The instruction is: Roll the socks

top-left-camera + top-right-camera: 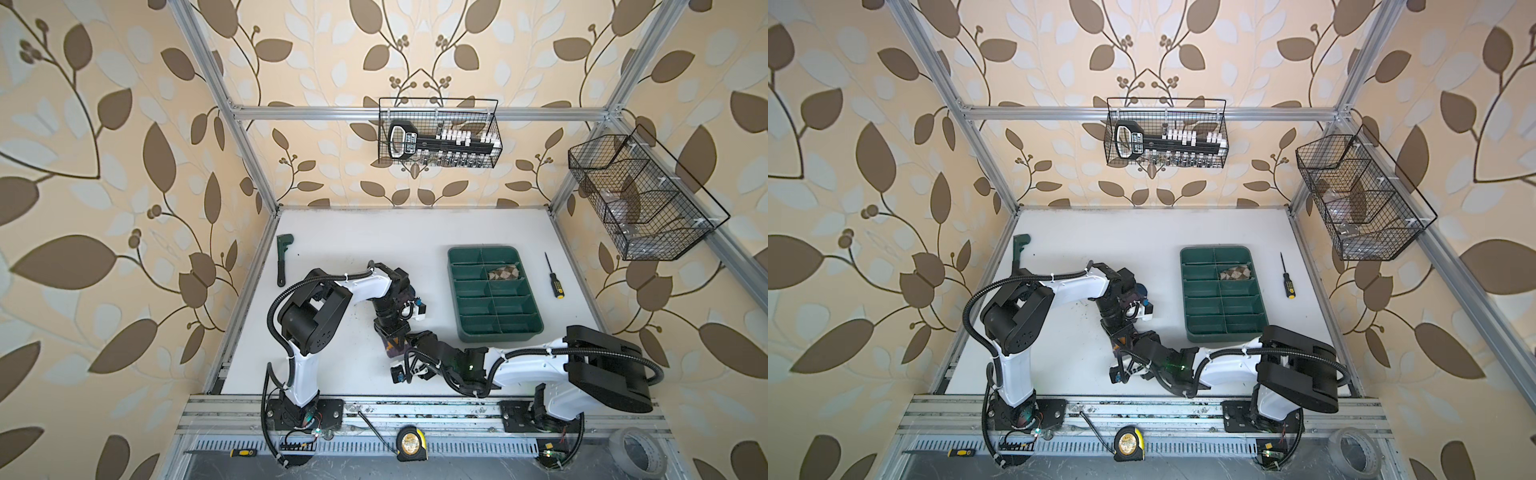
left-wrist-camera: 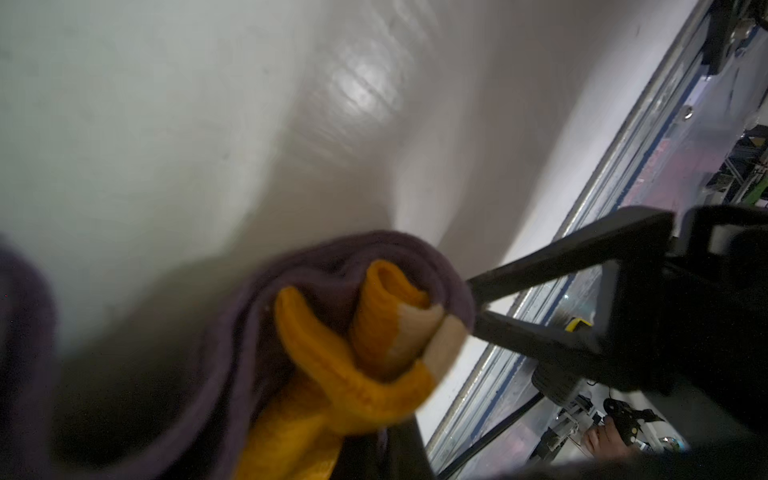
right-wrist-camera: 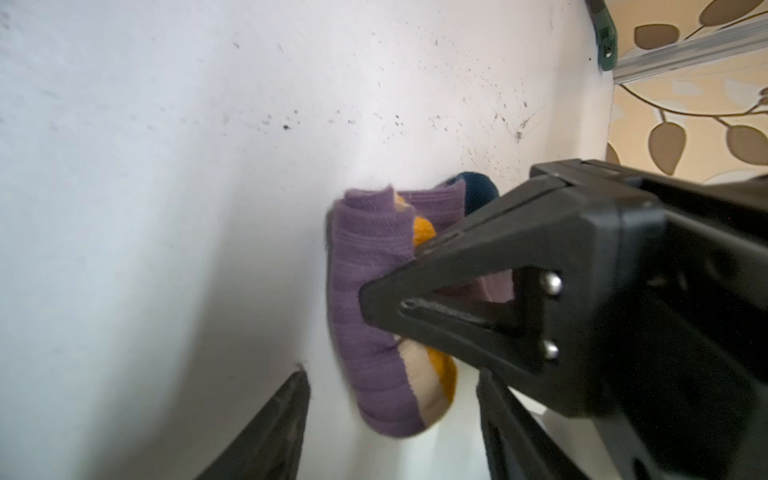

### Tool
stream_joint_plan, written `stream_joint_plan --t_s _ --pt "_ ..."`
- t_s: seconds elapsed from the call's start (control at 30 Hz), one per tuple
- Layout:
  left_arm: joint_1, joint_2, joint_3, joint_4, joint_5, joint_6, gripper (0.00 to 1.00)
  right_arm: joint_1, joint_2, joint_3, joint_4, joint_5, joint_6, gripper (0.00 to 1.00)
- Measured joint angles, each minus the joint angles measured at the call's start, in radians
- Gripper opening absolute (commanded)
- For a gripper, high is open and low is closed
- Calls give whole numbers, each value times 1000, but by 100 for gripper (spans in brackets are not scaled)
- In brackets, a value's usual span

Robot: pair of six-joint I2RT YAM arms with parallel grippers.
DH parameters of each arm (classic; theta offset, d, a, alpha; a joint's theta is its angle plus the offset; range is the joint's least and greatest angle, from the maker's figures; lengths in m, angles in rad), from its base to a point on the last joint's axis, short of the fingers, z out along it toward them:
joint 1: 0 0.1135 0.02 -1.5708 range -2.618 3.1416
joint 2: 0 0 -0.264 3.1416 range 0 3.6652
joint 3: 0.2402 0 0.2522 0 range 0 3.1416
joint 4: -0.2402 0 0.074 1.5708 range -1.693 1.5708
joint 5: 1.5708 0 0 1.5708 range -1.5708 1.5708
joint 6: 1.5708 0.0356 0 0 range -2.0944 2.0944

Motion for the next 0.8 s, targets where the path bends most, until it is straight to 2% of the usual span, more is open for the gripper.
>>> stream_joint_plan --t_s 0.3,0.4,0.43,0.47,0.6,0.7,0.8 --pt "4 0 0 -5 5 5 0 -47 97 59 -3 -38 7 22" --pt "4 -3 -2 0 7 5 0 -51 101 64 -24 -49 13 3" --pt "4 -8 -5 2 8 5 0 -51 101 68 -32 -50 19 0" --pt "4 -14 -10 6 8 4 0 -53 101 75 -47 -52 21 0" --pt "4 -71 -46 47 3 2 22 -55 100 113 -125 -60 38 0" --pt "-1 -199 -116 129 -7 -24 35 -58 88 160 -244 -98 65 0" --pt "-2 -399 -183 213 -40 -52 38 -62 65 204 -394 -146 100 0"
